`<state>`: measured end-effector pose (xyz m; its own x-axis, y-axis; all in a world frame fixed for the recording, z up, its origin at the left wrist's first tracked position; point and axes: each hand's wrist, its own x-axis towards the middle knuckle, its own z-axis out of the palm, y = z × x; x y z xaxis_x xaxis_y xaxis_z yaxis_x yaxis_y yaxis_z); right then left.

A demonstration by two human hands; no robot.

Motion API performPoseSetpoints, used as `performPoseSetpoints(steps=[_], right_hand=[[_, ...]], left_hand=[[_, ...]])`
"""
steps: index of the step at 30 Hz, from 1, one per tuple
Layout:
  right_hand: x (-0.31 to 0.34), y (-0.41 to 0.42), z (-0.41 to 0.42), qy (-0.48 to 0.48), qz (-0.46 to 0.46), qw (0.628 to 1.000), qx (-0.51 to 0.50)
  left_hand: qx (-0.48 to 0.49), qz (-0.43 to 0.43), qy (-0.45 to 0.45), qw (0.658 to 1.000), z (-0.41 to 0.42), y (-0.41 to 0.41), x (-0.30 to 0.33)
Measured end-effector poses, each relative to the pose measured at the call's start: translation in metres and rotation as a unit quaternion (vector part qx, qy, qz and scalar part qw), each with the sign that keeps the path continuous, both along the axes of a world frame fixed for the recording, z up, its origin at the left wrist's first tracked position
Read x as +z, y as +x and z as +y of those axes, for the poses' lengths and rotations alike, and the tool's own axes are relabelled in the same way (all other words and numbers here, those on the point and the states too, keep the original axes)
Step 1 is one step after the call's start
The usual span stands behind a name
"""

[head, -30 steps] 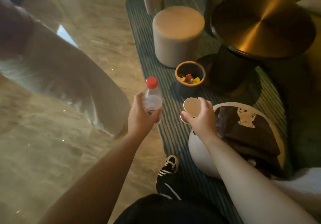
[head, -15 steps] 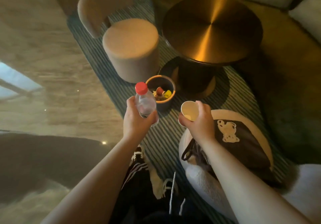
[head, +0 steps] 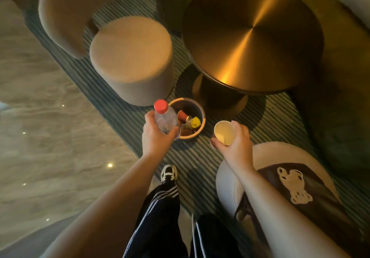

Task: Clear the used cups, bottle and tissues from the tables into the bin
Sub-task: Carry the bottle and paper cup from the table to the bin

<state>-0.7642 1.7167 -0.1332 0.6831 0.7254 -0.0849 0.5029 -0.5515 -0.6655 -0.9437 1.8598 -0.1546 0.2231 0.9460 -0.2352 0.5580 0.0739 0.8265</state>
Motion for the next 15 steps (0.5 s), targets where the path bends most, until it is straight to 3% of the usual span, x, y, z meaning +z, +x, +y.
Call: performPoseSetpoints(steps=[8,15], right_hand=[[-0.054,0.010,0.089,-0.038,0.014,0.999,-0.013],[-0.136,0.026,0.134,-0.054,0.031,0.998,-0.003]], left_hand=[[-0.034,-0.010,-0.082,0.996,0.098,0.015,-0.073],[-0.077,0.021,-0.106,0.991,0.124,0.034,-0.159]])
